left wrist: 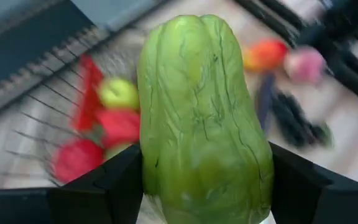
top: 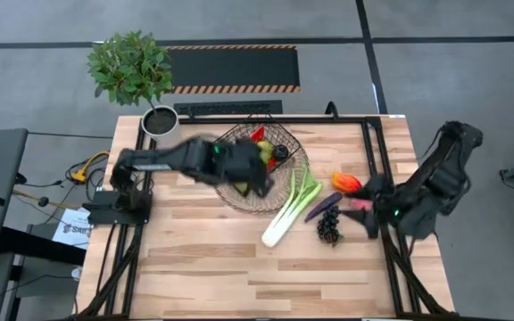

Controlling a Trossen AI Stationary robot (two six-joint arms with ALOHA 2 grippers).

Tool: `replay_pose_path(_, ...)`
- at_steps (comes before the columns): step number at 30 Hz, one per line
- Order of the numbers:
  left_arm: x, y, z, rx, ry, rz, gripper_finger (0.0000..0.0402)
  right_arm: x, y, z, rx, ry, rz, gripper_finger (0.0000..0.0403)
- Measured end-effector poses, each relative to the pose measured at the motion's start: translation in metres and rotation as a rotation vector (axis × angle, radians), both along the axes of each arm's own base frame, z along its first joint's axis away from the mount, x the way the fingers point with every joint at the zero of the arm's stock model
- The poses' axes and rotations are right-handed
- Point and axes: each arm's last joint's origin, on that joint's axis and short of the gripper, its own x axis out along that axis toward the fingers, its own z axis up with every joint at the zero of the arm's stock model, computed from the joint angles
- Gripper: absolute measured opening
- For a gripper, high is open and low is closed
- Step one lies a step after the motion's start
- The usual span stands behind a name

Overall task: Build produce basket
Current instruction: Put the green chayote into the wire basket

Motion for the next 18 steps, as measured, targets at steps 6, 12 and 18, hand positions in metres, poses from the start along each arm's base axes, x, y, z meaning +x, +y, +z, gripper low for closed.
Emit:
replay_pose_path(6, 0.004, 0.060, 0.010, 0.032, -0.035, 0.005, 0.0248, -0.016, -0.028, 0.016, 0.001, -0.099, -0.050, 0.0305)
replay_pose_path(12, 0.027, 0.109, -0.013, 0.001, 0.005, -0.009, 0.0249, -0.019, -0.036, 0.018, 0.007, -0.112, -0.073, 0.0305)
replay_pose_path(18, 0.049, 0.149, -0.056, -0.027, 0.131, -0.011, 0.0249, -0.019, -0.036, 0.018, 0.001, -0.107, -0.078, 0.0305)
